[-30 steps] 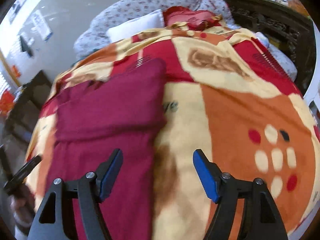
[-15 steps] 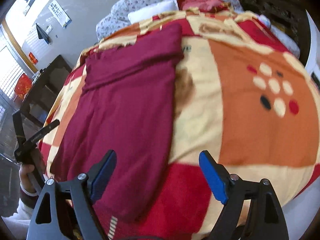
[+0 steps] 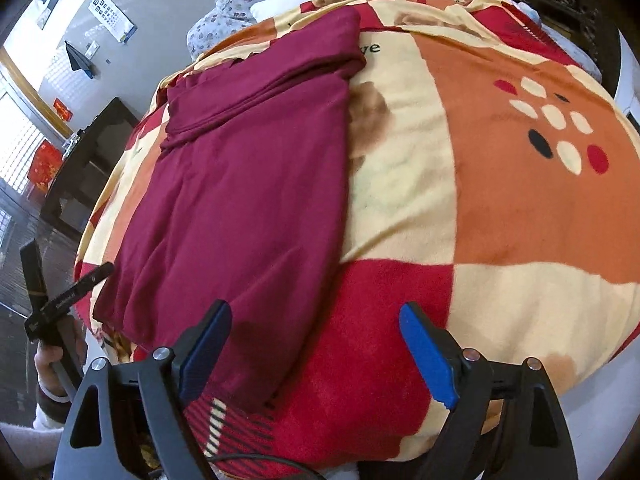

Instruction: Fold small clothes

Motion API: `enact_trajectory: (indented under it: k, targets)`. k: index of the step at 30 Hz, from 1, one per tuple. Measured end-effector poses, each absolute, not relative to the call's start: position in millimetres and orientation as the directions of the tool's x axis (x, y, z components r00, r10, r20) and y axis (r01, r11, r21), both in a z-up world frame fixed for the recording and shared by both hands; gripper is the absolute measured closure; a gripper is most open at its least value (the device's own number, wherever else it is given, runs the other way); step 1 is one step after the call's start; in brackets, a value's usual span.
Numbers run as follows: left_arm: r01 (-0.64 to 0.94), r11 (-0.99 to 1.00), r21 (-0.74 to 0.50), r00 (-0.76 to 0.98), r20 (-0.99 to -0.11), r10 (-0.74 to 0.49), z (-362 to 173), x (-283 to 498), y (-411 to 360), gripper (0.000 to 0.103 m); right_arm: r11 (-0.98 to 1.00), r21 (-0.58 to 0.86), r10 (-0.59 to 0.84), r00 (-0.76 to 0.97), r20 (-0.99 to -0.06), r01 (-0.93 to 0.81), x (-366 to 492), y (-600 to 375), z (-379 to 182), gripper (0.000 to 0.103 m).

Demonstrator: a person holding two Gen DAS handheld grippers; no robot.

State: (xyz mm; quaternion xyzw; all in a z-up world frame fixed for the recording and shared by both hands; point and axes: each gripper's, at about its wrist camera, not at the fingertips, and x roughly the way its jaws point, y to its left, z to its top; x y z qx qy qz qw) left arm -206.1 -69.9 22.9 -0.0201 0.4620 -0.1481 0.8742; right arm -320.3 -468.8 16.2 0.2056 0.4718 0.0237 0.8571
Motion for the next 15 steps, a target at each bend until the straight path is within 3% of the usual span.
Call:
enact_trajectory:
  k: [6,15]
  targets:
    - [0.244,0.936,-0.253,0.500,-0.794,-0.345,23,-210,-73,0.015,0.919,0.371,0.245,0.544,-0.803,0.134,-316,-461,12,0.009]
    - [0.291,0.931,-0.222,0.463,-0.819,-0.340,10,-214,-85,0.015,0.890,0.453,0.359,0.524,-0.772,0.058,-323,-450,9,0.009]
